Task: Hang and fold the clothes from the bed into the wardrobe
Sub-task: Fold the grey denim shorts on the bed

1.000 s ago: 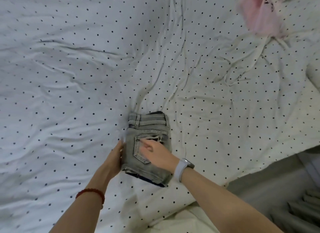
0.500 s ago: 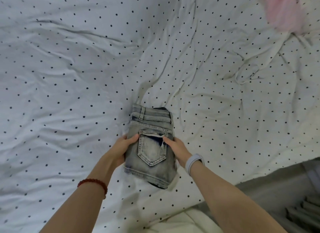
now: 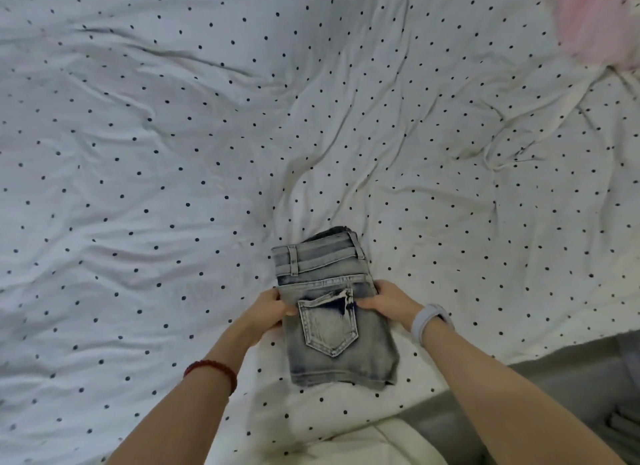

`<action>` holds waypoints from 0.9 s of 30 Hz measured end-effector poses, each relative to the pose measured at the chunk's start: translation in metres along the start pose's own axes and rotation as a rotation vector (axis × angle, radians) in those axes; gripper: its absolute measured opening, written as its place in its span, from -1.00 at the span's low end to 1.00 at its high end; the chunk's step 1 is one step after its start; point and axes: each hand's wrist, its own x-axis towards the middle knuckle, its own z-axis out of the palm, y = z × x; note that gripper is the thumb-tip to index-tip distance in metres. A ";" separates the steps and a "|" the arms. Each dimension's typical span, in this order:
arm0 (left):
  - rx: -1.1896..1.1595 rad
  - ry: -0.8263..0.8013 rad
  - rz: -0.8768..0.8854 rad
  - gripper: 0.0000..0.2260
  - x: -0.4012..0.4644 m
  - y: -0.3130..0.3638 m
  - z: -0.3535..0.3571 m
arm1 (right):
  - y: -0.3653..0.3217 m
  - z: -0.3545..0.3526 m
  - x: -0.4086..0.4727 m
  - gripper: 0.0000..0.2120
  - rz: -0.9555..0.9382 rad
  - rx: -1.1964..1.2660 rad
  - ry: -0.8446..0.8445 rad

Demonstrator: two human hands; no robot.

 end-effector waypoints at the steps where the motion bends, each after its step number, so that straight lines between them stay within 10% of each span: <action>1: -0.055 0.009 0.008 -0.68 0.005 -0.002 0.004 | 0.002 0.000 0.003 -0.65 0.008 -0.014 0.005; 15: -0.234 -0.081 0.280 -0.65 0.012 0.029 -0.017 | -0.045 -0.032 0.008 -0.77 -0.080 -0.188 -0.087; 19: -0.053 -0.013 0.396 -0.65 0.008 0.040 -0.016 | -0.056 -0.047 0.007 -0.45 -0.050 -0.076 -0.153; 27: 0.652 0.262 0.665 -0.61 -0.019 0.024 -0.006 | -0.043 -0.028 -0.017 -0.79 -0.231 -0.105 0.039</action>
